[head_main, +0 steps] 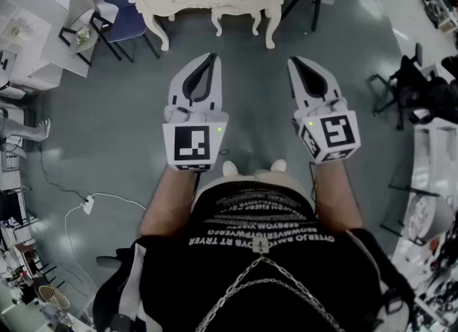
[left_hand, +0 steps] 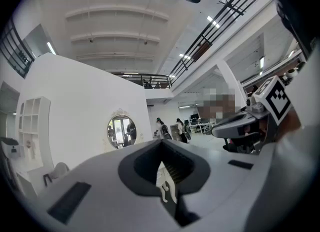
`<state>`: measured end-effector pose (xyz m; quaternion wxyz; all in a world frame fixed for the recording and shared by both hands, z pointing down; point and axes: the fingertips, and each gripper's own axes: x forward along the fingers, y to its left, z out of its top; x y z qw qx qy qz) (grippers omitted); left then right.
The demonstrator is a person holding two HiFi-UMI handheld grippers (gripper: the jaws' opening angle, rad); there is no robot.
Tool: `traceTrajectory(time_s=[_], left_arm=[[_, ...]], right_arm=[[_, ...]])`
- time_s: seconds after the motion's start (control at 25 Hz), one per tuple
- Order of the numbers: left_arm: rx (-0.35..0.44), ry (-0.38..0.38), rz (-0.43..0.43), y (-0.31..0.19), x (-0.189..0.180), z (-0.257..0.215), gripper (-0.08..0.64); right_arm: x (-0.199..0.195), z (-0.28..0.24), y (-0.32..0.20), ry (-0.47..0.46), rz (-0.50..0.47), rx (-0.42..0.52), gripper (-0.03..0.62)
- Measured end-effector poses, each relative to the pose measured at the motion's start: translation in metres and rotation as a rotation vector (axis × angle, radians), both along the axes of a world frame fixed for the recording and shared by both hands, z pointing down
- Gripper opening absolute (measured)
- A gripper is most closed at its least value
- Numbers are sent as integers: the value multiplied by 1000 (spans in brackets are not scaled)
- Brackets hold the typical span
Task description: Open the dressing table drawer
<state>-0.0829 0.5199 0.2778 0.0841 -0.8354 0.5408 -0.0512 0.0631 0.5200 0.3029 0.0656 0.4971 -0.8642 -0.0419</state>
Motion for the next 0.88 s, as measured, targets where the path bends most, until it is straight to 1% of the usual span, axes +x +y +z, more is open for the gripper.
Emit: traceTrajectory(time_s=[0.2, 0.48, 0.68, 0.76, 0.88], left_arm=[[10, 3, 18, -9, -22, 3, 3], [9, 22, 42, -21, -40, 5, 3], [-17, 23, 51, -27, -59, 18, 3], [-28, 5, 49, -30, -67, 25, 3], [-35, 8, 44, -34, -73, 28, 3]], right_arm=[[-25, 6, -7, 11, 21, -4, 2], [-40, 2, -17, 29, 50, 3, 2], [-55, 4, -18, 51, 67, -1, 2], [-60, 7, -18, 57, 67, -4, 2], [-65, 9, -22, 66, 63, -5, 2]])
